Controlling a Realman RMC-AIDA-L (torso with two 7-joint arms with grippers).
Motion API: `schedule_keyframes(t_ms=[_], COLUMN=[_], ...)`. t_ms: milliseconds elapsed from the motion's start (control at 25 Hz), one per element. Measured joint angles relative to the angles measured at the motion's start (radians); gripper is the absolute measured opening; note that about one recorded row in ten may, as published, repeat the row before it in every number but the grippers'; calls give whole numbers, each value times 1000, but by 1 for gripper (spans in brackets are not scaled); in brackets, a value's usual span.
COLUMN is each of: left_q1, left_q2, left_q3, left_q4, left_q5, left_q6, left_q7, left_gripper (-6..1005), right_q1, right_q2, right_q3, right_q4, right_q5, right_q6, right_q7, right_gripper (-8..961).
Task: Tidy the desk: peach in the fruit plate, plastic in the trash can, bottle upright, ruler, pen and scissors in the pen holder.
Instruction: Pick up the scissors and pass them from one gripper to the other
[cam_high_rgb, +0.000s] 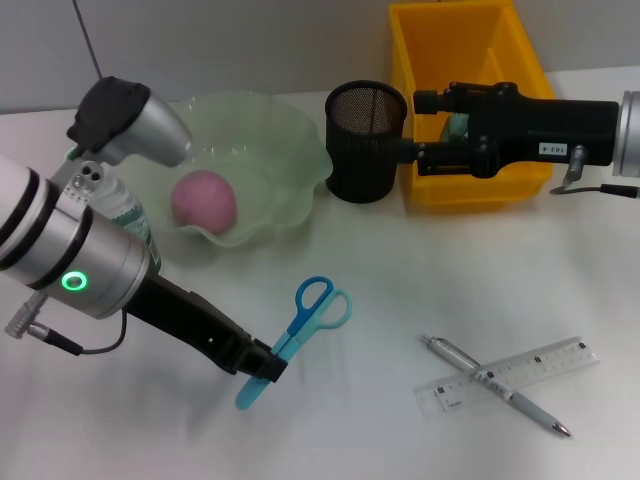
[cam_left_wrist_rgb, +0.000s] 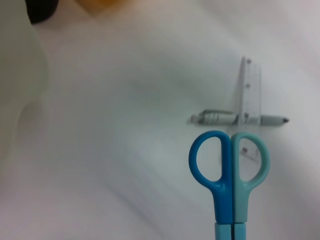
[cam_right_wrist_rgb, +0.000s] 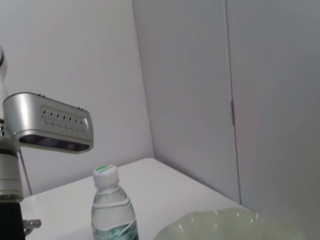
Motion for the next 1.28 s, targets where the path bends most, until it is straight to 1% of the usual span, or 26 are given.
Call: schedule_keyframes(t_ms=[40,120,360,520,680,720,1280], left_q1=[0,3,14,29,40,46,68], left_q2=[0,1,2,2,3,4,3], left_q3=[0,-46,-87,-150,-169,-184,-219], left_q4=[0,-32,-39,-43,-52,-61,-112], left_q5=[0,-19,-48,-86,-133,-153,-273], left_q6=[0,2,9,21,23,25,38], left_q7=[0,47,89,145,178,204,343], left_gripper=[211,211,211,211,211,211,211], right_q1=[1,2,-1,-7,-8,-7,0], right_q2=[0,0,0,1,1,1,1], right_q3=[6,9,40,83,102,107,121], right_q4=[2,3,22,60,79,90,123], right_q5=[1,1,23,51,54,58,80], right_q6=[0,2,5,6,7,10,21], right_q7=[1,7,7,-14,-21,-25,-34], right_gripper=[817,817,817,817,817,817,817])
